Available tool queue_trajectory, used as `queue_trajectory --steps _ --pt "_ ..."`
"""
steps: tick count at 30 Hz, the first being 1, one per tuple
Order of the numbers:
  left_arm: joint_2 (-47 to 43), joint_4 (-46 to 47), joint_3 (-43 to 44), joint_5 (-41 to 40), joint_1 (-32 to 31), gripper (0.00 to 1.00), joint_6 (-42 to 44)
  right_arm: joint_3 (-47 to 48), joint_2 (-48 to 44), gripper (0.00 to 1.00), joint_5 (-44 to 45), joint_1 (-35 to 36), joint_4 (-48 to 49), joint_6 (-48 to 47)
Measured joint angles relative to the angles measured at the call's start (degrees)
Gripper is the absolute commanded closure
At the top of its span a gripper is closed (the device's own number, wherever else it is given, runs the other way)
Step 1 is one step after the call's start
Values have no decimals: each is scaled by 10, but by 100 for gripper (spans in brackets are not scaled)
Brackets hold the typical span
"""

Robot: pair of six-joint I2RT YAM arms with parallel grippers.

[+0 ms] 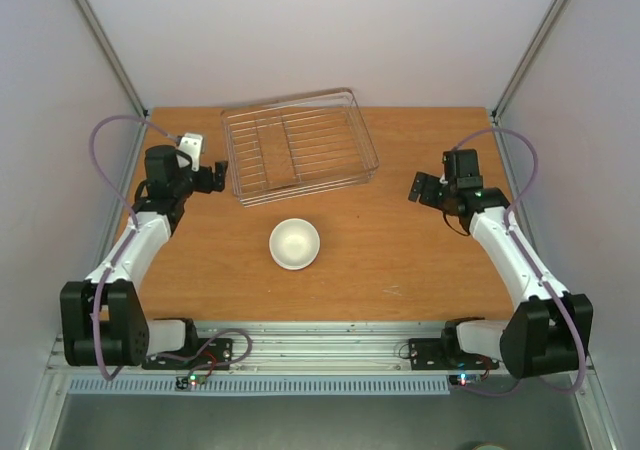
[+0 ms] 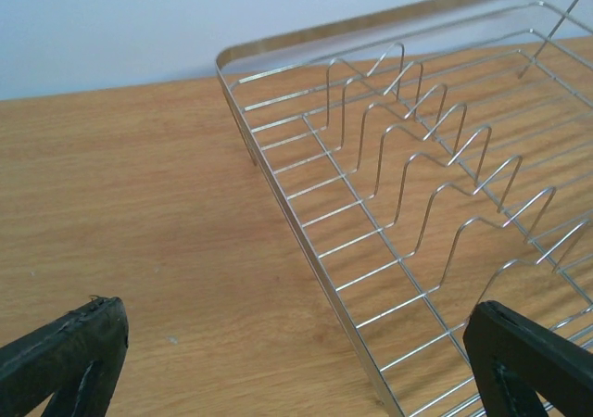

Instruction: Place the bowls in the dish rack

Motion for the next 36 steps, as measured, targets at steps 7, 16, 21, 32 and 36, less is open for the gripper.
queue_trajectory --steps 7,16,21,32,36 --pt "44 0 1 7 0 1 -5 51 50 1 -45 62 -28 -2" --pt "48 3 1 7 -2 1 -5 117 85 1 120 261 -85 -5" --pt "48 3 1 22 -7 1 -4 69 72 3 136 258 -81 15" --pt "132 -11 50 23 -38 1 21 84 82 12 117 258 -74 24" --pt "197 -21 113 -4 -37 1 43 84 84 13 105 258 -71 24"
